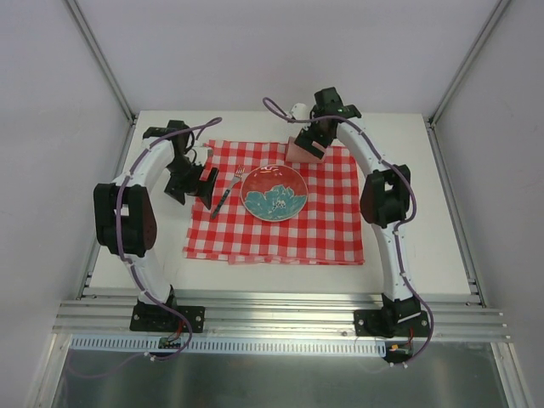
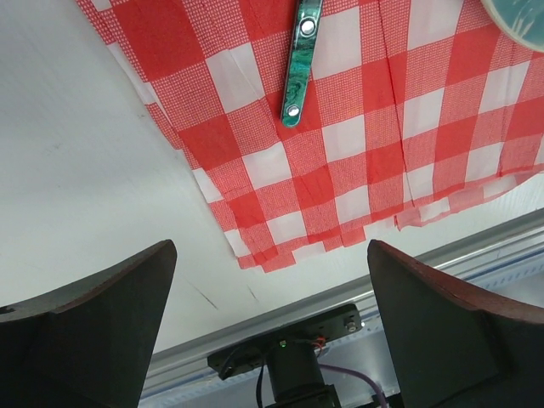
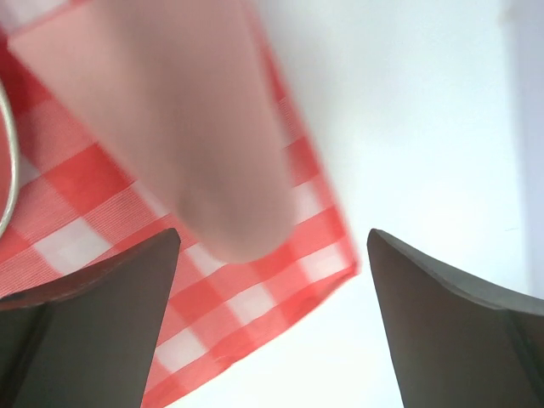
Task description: Set the dinner table for one person
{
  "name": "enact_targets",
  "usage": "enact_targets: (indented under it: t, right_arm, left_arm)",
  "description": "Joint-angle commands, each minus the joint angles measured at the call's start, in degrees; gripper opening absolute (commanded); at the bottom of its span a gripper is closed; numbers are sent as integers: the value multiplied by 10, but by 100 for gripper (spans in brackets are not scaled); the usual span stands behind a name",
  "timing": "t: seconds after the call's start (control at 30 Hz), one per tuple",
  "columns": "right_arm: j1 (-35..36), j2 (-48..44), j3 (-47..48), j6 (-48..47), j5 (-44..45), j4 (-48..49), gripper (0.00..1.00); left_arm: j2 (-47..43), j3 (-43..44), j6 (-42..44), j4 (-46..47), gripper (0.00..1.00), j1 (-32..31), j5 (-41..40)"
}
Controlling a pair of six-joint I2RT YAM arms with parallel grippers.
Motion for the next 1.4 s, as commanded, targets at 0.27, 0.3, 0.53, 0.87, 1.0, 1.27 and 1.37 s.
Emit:
enact_targets:
  t: [0.27,0.3,0.53,0.87,1.0,1.27,1.37]
  right_arm:
    - [-11,22,44,-62,-141,16,97]
    - [-10,21,45,-55,-164,9,97]
    - [8,23,42,-67,-222,-69,97]
    - [10,19,39,-38,-221,-92,63]
    - [-20,-33,-4,59,-236,-61,42]
    - [-63,-106,-156,210,-284,34,50]
    - [-62,-86,-95,171,-316,-3,88]
  left_arm:
    - [9,-2,17,-22,97,-28,-56]
    - [9,-5,16,-21,98,-28,-56]
    - [15,-7,7,-19,97,-29,-65]
    - [21,-19,-1,-14,97,-29,-69]
    - [32,4,-13,-11,96,-32,-53]
    - [104,167,-9,-23,97,-83,-51]
    - [124,214,-6,-35,97,-87,-59]
